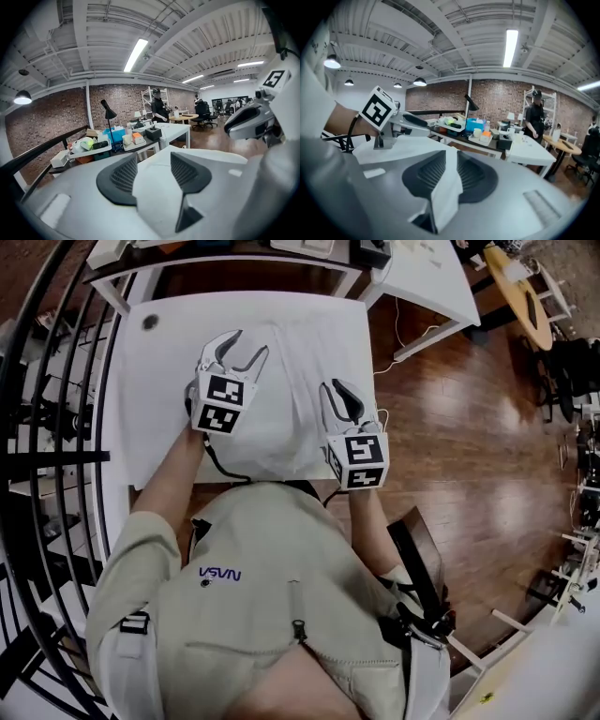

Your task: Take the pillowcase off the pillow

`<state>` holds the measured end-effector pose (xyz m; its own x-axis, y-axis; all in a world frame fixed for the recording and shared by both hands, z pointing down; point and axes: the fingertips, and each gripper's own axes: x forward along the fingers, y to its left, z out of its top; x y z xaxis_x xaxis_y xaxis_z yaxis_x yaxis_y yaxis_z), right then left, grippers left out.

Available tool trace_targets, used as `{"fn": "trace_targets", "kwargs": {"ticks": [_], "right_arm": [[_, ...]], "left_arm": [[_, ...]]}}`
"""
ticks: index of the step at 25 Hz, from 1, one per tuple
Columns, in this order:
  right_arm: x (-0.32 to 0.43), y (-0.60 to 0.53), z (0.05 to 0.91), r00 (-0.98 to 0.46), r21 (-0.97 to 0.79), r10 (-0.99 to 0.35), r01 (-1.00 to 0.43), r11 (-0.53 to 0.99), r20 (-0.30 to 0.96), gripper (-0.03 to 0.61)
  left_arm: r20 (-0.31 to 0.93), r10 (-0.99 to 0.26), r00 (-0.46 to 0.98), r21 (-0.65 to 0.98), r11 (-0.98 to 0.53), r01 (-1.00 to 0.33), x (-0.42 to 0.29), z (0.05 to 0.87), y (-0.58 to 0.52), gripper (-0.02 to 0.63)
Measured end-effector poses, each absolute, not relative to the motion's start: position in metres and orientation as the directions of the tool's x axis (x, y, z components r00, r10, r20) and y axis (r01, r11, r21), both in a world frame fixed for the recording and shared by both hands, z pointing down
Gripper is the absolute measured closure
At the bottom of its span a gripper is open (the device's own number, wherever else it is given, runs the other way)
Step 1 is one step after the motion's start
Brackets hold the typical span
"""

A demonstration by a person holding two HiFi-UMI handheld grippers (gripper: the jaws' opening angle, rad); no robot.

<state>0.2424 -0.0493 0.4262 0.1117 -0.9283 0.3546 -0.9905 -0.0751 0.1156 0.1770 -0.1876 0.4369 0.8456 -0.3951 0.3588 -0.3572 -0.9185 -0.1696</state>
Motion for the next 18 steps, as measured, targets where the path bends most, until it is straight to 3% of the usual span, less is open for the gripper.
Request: {"fn": "trace_targets", "kwargs": {"ticks": [4, 10, 12, 16, 18], "right_arm": [[0.244, -0.070, 0.414, 0.091, 0.136, -0.935, -0.990, -0.047, 0.342, 0.505], [0.263, -0.125, 0.415, 0.000, 0.140, -0.922, -0.988, 0.058, 0.388, 0.491], [0.269, -0.144, 0.422, -0.022, 0.134, -0.910, -0.987, 0.084, 0.414, 0.485], [0.284, -0.176, 0.448, -0.039, 0.115, -0.874, -0.987, 0.108, 0.485, 0.467], [0.288, -0.188, 0.467, -0.043, 0.110, -0.848, -0.987, 0.118, 0.529, 0.453]], "left_arm": [[0.428, -0.382, 0.819, -0.170, -0.924, -0.342, 0.191, 0.464, -0.206, 0.371], [0.666, -0.308, 0.680, -0.106, -0.941, -0.322, 0.206, 0.536, -0.212, 0.335], [0.697, -0.291, 0.655, -0.100, -0.944, -0.313, 0.205, 0.546, -0.207, 0.383], [0.699, -0.285, 0.656, -0.111, -0.949, -0.294, 0.199, 0.549, -0.190, 0.546], [0.680, -0.294, 0.671, -0.122, -0.949, -0.292, 0.192, 0.543, -0.178, 0.578]]}}
